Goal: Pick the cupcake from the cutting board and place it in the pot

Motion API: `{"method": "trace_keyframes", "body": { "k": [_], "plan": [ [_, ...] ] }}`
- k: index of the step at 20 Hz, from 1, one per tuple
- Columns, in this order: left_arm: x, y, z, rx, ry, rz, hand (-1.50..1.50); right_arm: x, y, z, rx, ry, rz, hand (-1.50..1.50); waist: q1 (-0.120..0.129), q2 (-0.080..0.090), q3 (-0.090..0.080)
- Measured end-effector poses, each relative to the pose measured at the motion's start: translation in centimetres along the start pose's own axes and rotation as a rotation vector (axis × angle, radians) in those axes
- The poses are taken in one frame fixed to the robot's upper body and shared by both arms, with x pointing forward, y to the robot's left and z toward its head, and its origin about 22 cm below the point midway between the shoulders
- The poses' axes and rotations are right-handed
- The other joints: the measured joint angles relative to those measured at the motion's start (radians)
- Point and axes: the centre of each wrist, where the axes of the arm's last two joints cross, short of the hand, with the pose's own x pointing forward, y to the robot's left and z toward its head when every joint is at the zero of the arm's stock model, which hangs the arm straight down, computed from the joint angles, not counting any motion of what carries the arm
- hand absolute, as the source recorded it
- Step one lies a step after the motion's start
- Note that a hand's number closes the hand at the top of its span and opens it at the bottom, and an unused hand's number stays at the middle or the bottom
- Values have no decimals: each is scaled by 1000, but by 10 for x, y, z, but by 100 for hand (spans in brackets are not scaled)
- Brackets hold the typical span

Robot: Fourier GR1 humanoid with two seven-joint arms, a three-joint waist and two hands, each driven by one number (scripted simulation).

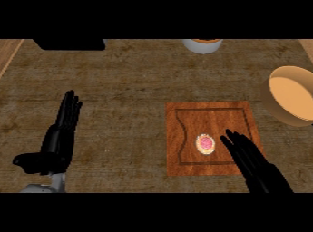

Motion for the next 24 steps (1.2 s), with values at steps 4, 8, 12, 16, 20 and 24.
{"method": "trace_keyframes", "body": {
  "k": [4,8,12,16,20,24],
  "plan": [
    [0,1,-1,2,-3,-1,0,-2,9,-17,50,35,7,-150,-2,0,1],
    [0,-4,2,4,-6,0,0,-8,22,-30,69,44,9,-150,-2,-1,1],
    [1,-9,1,3,-5,1,0,-12,34,-33,72,43,12,-150,-4,-1,1],
    [5,-6,5,-2,-1,1,0,-16,43,-38,75,50,25,-150,-4,-1,1],
    [5,-5,7,-5,4,2,0,-21,49,-47,76,58,29,-150,-4,-1,1],
    [3,-1,7,-4,5,3,0,-16,55,-56,82,56,21,150,-4,-1,1]
  ]
}}
